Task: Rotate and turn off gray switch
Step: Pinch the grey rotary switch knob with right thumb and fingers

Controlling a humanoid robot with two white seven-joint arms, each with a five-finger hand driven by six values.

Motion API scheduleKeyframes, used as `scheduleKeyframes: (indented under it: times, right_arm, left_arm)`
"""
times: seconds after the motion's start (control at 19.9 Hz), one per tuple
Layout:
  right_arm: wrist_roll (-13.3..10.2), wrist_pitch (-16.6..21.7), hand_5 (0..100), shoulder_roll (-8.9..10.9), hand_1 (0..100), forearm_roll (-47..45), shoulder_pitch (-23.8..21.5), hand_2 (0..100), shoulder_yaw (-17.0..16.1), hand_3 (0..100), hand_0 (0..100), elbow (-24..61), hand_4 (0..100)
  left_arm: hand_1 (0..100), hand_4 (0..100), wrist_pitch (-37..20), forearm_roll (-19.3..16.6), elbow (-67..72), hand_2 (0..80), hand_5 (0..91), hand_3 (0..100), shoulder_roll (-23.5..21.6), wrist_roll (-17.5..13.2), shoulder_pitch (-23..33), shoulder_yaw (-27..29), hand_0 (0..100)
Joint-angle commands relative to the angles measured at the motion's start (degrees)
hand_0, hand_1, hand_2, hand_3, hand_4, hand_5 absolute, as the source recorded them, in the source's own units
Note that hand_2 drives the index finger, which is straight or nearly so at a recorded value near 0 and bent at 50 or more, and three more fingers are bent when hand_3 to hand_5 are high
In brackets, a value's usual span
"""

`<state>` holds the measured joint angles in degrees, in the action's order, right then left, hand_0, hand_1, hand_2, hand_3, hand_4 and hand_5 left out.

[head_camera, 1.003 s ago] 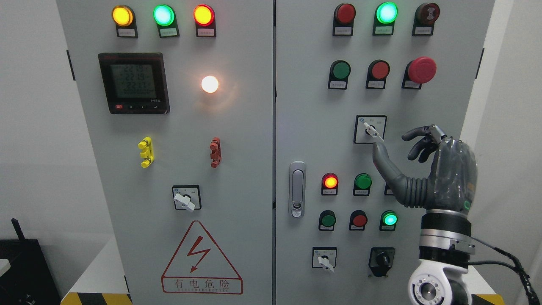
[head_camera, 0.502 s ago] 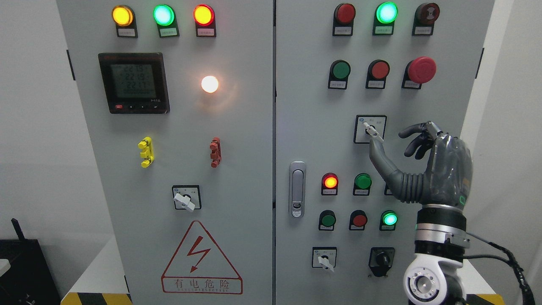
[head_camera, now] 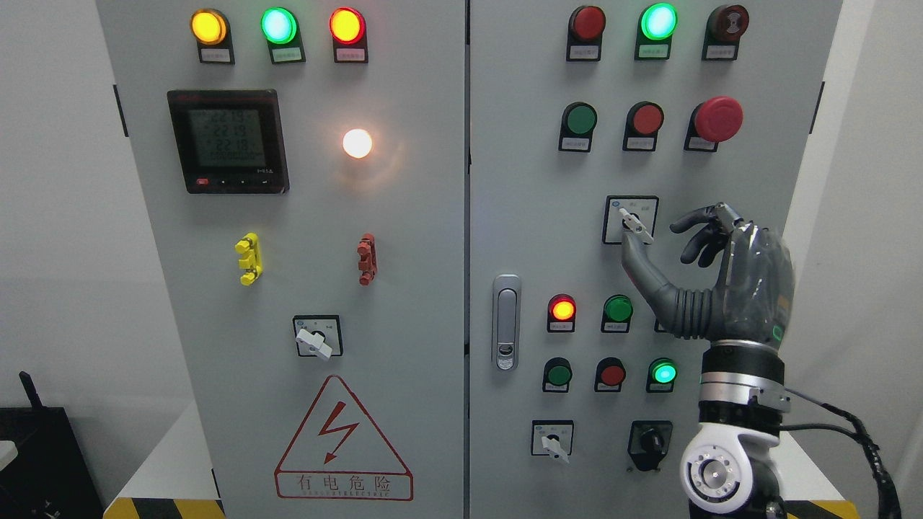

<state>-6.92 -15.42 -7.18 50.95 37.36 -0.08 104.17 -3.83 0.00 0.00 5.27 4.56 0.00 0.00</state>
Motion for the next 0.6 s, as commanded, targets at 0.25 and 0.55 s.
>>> scheduleKeyframes:
  times: [0.25, 0.55]
  right_arm:
    - [0.16, 0.04, 100, -0.21, 48, 0.03, 0.52, 58, 2.19, 87, 5, -2.13, 90]
    - [0.07, 0.04, 100, -0.12, 48, 0.03, 0.87, 58, 2.46, 87, 6, -2.48, 91]
  left_arm:
    - [39, 0, -0.03, 1.05, -1.49, 0.0, 0.0, 0, 0.00, 0.01, -0.53, 0.44, 12]
    - [39, 0, 0.05, 1.14, -1.49, 0.0, 0.0, 0, 0.00, 0.01, -0.53, 0.44, 12]
